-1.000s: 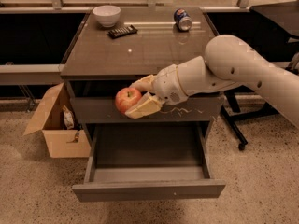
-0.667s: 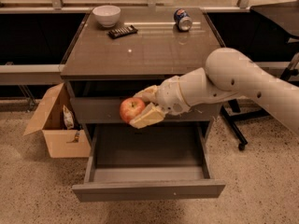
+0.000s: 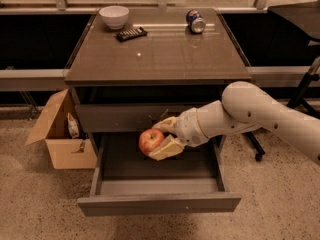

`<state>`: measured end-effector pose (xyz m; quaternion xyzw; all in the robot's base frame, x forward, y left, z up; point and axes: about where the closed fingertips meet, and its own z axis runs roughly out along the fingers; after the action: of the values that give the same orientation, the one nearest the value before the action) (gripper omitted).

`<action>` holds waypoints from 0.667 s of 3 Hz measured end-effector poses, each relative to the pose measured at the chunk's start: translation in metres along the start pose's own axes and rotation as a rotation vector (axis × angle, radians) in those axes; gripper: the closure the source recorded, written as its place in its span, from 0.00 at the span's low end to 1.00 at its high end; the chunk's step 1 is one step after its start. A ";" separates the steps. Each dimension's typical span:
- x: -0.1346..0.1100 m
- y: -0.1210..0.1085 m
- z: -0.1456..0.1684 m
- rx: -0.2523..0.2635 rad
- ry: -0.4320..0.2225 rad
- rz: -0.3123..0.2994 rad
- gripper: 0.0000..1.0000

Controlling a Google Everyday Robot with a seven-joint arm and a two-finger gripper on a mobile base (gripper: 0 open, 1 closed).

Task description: Place apple into middle drawer

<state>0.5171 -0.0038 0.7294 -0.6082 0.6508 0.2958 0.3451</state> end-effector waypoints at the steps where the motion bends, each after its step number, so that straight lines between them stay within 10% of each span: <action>1: 0.036 0.005 0.012 0.003 0.011 0.021 1.00; 2: 0.074 0.004 0.030 0.007 0.018 0.053 1.00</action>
Offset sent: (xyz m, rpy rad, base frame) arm 0.0002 -0.0343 -0.1272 -0.0241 0.0640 -0.0730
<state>0.5140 -0.0228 0.6513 -0.5924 0.6707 0.2969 0.3332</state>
